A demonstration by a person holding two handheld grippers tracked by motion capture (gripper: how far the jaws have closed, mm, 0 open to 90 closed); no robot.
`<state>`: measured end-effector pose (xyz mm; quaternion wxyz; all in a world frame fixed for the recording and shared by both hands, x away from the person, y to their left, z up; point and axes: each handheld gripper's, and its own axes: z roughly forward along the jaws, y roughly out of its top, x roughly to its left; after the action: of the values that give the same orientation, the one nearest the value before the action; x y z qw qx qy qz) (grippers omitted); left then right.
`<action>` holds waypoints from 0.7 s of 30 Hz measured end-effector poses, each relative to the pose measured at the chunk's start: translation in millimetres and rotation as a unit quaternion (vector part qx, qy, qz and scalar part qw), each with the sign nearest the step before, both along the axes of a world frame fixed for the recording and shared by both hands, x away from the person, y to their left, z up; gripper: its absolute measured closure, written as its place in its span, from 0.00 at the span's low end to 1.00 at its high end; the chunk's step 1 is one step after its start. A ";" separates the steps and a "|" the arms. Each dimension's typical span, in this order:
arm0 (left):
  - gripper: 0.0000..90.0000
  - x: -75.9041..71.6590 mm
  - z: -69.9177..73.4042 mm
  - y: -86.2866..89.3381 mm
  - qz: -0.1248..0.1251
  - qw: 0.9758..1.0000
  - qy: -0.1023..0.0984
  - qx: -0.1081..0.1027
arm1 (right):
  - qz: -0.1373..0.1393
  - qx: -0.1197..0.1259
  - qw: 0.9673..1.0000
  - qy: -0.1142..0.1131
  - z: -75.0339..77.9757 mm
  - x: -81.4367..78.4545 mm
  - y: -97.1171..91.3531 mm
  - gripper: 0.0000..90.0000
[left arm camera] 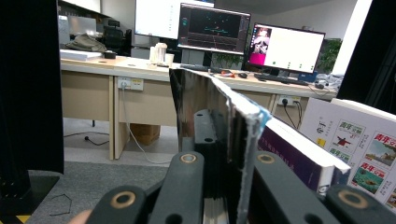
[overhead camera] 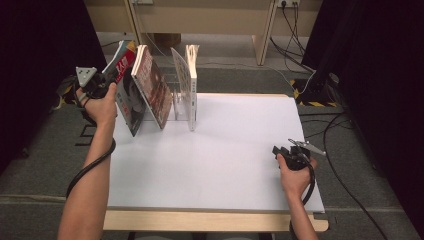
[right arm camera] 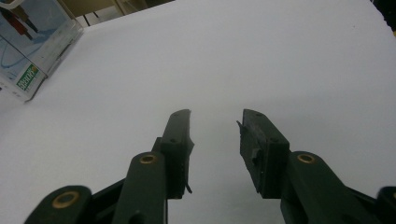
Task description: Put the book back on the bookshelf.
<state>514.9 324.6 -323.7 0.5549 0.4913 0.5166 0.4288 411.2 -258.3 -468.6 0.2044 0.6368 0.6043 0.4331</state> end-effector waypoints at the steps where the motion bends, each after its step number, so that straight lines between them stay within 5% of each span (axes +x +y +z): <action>1: 0.96 0.9 0.6 -0.7 0.001 1.000 0.001 0.000 | 0.000 0.001 1.000 0.000 0.1 -0.1 -0.4 0.70; 21: 0.96 11.9 -1.1 -3.2 0.014 1.000 -0.002 -0.001 | -0.002 -0.002 1.000 -0.004 0.2 -0.3 -4.4 0.70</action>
<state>526.8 321.4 -324.8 0.5502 0.4824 0.5230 0.4370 410.9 -262.7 -468.4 0.2089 0.6361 0.6026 0.4343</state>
